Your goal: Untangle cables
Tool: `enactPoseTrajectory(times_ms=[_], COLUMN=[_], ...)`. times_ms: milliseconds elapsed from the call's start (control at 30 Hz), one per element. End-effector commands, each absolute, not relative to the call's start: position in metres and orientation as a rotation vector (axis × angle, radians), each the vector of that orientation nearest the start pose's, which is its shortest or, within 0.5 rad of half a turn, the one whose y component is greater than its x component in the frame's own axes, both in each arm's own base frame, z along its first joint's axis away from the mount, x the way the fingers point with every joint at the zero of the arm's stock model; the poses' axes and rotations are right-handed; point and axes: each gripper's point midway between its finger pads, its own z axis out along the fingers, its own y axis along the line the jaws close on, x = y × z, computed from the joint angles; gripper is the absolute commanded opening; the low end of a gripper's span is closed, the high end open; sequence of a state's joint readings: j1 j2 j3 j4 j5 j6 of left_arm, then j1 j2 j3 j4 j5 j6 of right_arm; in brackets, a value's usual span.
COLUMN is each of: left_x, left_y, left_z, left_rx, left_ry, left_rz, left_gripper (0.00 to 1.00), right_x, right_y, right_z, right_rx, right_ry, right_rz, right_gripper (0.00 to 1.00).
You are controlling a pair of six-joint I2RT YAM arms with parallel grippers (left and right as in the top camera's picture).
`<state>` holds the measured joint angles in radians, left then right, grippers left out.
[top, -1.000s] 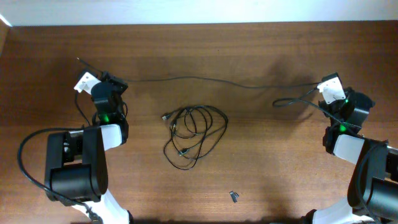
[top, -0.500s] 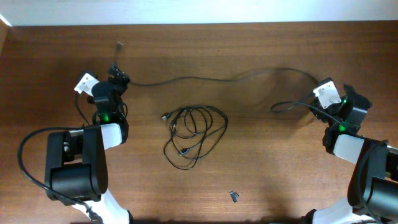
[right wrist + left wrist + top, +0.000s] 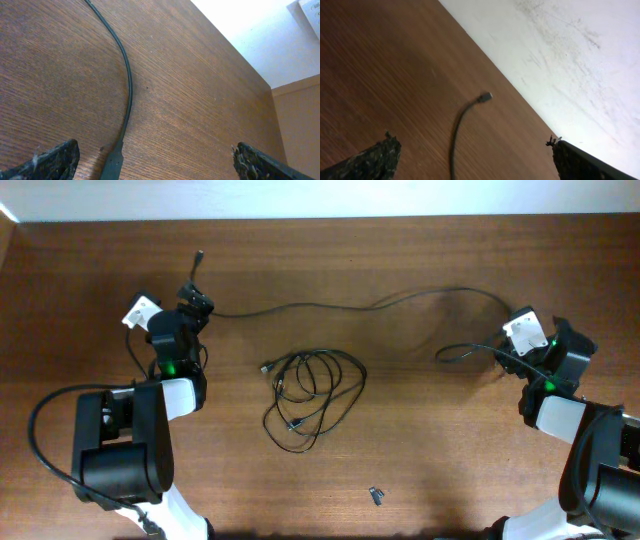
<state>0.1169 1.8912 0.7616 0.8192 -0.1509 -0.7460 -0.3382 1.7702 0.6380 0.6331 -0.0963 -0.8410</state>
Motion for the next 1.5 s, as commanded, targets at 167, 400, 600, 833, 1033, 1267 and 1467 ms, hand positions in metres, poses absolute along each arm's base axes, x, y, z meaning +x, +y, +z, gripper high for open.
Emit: enactPoseTrajectory(times_ms=[167,400,600,833,1033,1267,1467], left_x=[0.460,0.426,0.401,0.388,0.391,0.369,0.348], left_y=[0.102,0.099,0.094,0.081,0.038,-0.006,-0.058], left_z=[0.127,0.182,0.192,0.170,0.170,0.148,0.134], left_rx=[-0.971,-0.958,-0.952,-0.866,-0.391,-0.035,0.410], left_ry=[1.734,1.733,1.789,1.956,2.104,2.246,2.282], left_rz=[-0.300,-0.294,-0.263,-0.235,-0.306,-0.397,-0.403], left_gripper=[0.99,0.99,0.99,0.99,0.99,0.99,0.99], right_x=[0.425,0.432,0.433,0.420,0.402,0.373,0.365], right_y=[-0.134,-0.137,-0.136,-0.105,-0.027,0.045,0.099], right_z=[0.055,0.075,0.137,0.214,0.223,0.180,0.167], right_rx=[-0.517,-0.504,-0.374,-0.263,-0.328,-0.394,-0.398], right_ry=[2.068,1.994,1.872,1.713,1.683,1.867,1.953], right_rz=[-0.577,-0.615,-0.601,-0.371,0.236,0.640,0.759], right_gripper=[0.99,0.99,0.99,0.99,0.99,0.99,0.99])
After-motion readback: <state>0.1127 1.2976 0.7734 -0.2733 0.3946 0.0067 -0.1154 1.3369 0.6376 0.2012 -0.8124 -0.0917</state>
